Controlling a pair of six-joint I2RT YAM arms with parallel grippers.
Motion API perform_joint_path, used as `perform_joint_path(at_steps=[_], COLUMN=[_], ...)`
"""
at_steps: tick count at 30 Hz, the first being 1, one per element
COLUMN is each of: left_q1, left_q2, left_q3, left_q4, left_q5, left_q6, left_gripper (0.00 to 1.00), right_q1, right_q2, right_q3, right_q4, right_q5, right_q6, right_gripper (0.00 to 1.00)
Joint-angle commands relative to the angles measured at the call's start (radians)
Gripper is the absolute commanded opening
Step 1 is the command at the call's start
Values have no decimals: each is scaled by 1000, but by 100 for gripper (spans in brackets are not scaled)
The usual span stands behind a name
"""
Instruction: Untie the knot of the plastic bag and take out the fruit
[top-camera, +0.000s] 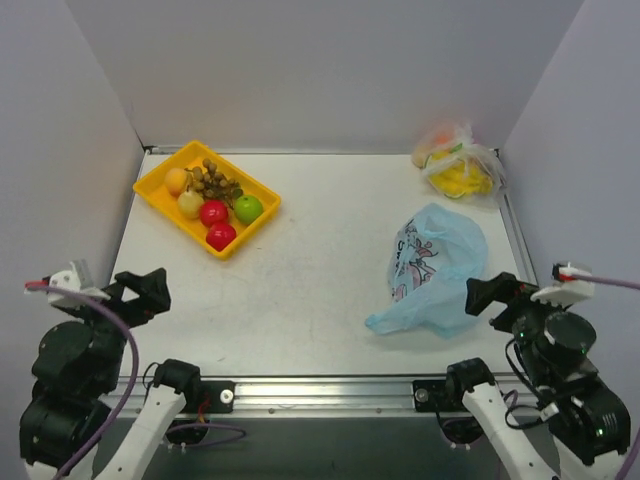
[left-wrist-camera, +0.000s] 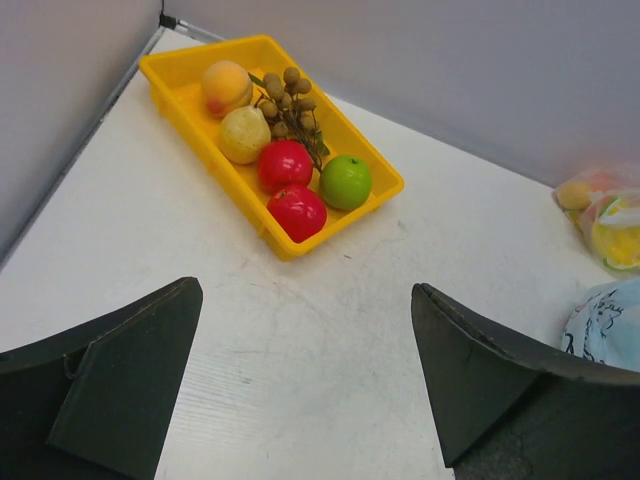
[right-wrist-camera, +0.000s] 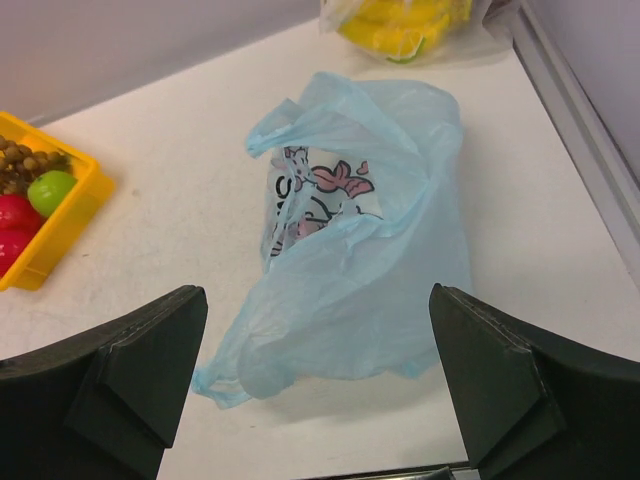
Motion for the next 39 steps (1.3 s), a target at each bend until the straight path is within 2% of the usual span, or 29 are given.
perform_joint_path(at_steps=[1,9,21,39], left_q1=[-24,-27,-35,-39], left_q2=[-96,-274,-484,-466], left_q3=[64,1,-148,-229], left_q4=[-64,-52,12,64], left_q5=[-117,-188,-243,-263], left_q6=[34,64,1,-35], left_gripper=[97,98,97,98], right_q1=[-4,-4,-4,-4], right_q2=[-110,-321,-398,-425], right_q3=[3,-59,-136,-200], right_q4=[-35,-29,31,66], right_q5=[1,38,17,39], right_q6=[-35,-106,-148,-153], right_gripper=[100,100,100,100])
